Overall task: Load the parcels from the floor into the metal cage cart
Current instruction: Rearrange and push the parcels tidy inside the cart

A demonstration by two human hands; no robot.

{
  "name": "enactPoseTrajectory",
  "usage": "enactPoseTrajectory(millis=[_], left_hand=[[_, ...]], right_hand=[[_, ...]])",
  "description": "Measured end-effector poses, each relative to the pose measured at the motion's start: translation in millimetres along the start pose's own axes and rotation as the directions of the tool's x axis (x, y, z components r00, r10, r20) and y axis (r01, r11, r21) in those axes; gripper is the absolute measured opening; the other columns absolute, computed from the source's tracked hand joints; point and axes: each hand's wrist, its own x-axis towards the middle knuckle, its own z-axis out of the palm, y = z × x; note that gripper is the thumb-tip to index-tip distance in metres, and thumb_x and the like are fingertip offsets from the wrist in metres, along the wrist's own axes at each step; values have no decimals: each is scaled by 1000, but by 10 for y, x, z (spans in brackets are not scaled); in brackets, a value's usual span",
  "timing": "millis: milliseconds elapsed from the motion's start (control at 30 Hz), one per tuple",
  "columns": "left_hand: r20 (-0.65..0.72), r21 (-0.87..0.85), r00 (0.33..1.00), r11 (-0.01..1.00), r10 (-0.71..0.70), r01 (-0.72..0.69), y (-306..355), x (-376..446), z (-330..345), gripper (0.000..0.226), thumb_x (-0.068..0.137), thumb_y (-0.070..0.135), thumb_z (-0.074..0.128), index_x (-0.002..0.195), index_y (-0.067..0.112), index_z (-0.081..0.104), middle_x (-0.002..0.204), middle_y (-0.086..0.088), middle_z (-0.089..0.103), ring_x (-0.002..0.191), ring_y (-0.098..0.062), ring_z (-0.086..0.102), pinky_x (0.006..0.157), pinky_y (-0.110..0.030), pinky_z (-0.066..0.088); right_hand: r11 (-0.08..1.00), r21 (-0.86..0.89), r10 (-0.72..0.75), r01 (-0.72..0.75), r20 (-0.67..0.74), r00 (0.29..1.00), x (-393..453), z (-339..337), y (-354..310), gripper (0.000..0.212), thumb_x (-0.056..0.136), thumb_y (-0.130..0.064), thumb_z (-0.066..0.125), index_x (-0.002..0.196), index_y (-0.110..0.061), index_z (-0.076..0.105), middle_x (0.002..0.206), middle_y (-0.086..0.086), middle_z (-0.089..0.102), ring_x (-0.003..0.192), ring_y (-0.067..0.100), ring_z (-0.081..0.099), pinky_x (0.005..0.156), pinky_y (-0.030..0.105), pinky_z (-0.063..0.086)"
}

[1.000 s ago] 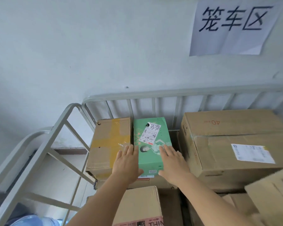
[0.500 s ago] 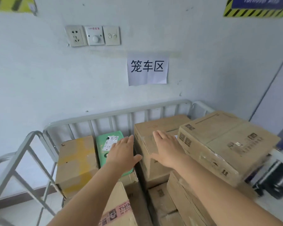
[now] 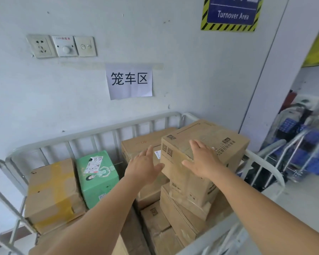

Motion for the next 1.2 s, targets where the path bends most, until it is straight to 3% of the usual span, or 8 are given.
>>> enactPoseTrajectory(millis=[300,400,600,700,800,967,1133,1200], left_hand=[[110,-148,985,978,-133,149,547,722,543,78,95,60,32,154,17,6,158,-7,24,136,-28,40,106,-45,40],[151,-210,968,950,-201,230,726,967,697,78,93,64,31,150,13,17,148,-11,40,126,-31,49,100,-46,44],[104,-351,945,878,-310,327,902,1235,811,80,90,55,49,147,10,17,140,-9,48,112,-29,57,90,-42,50],[99,-391,926,842,-364,373,922,1246,838,79,90,49,53,147,11,16,134,-5,52,96,-22,59,76,-36,53],[74,-467,917,799,-392,379,935,1221,881,69,93,40,54,146,12,20,126,-2,56,86,-17,56,62,-24,44],[5,-631,902,698,-432,338,918,1081,876,57,92,28,56,142,18,30,125,0,59,98,-18,56,81,-29,46],[-72,-669,879,677,-471,308,775,825,688,52,90,23,56,138,22,35,110,7,58,83,-8,57,67,-23,45],[-103,-686,861,663,-497,301,649,670,574,53,89,22,57,137,24,36,111,7,59,84,-7,57,69,-22,46]], right_hand=[[969,125,213,-215,26,977,526,86,1188,82,96,-53,45,156,-12,7,164,9,8,150,28,7,121,45,14],[956,118,265,-270,57,963,794,100,1593,83,96,-56,44,157,-12,7,163,11,8,150,31,7,121,45,13],[940,89,323,-328,72,944,1257,124,2145,88,81,-74,46,143,-12,37,148,14,37,138,35,29,113,50,28],[912,154,365,-380,118,923,1380,157,2246,103,73,-81,49,148,-12,30,151,16,31,142,37,20,115,52,23],[913,164,360,-374,109,927,1438,168,2247,105,71,-82,51,146,-10,31,147,17,37,139,35,28,112,46,25],[915,208,333,-344,90,939,1402,91,2134,102,73,-75,60,146,-10,31,145,17,38,135,39,30,109,46,30],[929,253,266,-270,51,963,1268,-31,1810,104,75,-71,62,151,-11,24,149,17,33,136,40,27,110,48,29],[930,280,236,-237,37,971,1206,-79,1606,102,76,-68,64,151,-12,23,149,17,32,137,41,26,109,49,30]])
